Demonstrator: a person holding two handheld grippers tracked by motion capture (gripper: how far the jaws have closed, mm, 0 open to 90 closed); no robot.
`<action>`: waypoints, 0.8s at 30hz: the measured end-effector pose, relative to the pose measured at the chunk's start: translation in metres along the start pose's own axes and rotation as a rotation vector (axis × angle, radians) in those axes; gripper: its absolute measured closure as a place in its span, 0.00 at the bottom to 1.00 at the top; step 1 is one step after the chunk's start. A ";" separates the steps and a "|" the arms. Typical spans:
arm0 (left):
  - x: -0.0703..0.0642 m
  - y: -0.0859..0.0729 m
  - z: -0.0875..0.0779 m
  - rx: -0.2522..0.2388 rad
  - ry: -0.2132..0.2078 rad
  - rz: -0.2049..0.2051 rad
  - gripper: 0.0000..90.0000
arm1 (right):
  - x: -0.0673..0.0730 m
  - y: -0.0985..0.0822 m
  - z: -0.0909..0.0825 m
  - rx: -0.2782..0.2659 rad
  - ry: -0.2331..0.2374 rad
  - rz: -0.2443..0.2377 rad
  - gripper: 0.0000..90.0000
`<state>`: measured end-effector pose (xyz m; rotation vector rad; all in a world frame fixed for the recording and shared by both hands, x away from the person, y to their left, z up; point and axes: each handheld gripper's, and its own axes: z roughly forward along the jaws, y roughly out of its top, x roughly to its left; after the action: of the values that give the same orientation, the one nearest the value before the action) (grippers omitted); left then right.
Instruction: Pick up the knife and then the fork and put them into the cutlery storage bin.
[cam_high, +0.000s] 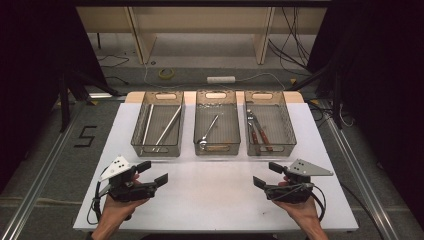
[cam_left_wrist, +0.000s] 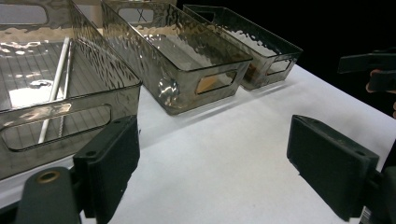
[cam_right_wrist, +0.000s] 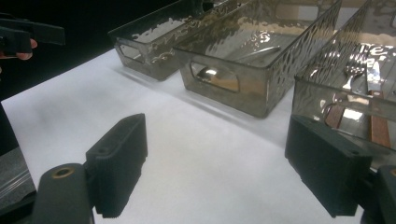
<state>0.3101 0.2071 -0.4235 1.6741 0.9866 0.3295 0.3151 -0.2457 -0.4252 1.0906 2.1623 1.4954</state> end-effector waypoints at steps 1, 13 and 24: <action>0.000 0.000 0.000 0.001 0.000 0.001 0.19 | 0.001 -0.001 0.000 0.000 0.003 0.000 0.24; 0.000 0.000 0.000 0.003 -0.004 -0.001 0.19 | 0.003 -0.004 0.000 -0.003 0.002 0.001 0.24; 0.001 0.000 0.000 0.004 -0.003 0.000 0.19 | 0.002 -0.003 -0.001 -0.007 -0.005 0.003 0.24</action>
<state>0.3106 0.2074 -0.4237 1.6776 0.9862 0.3253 0.3118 -0.2454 -0.4272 1.0943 2.1516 1.4980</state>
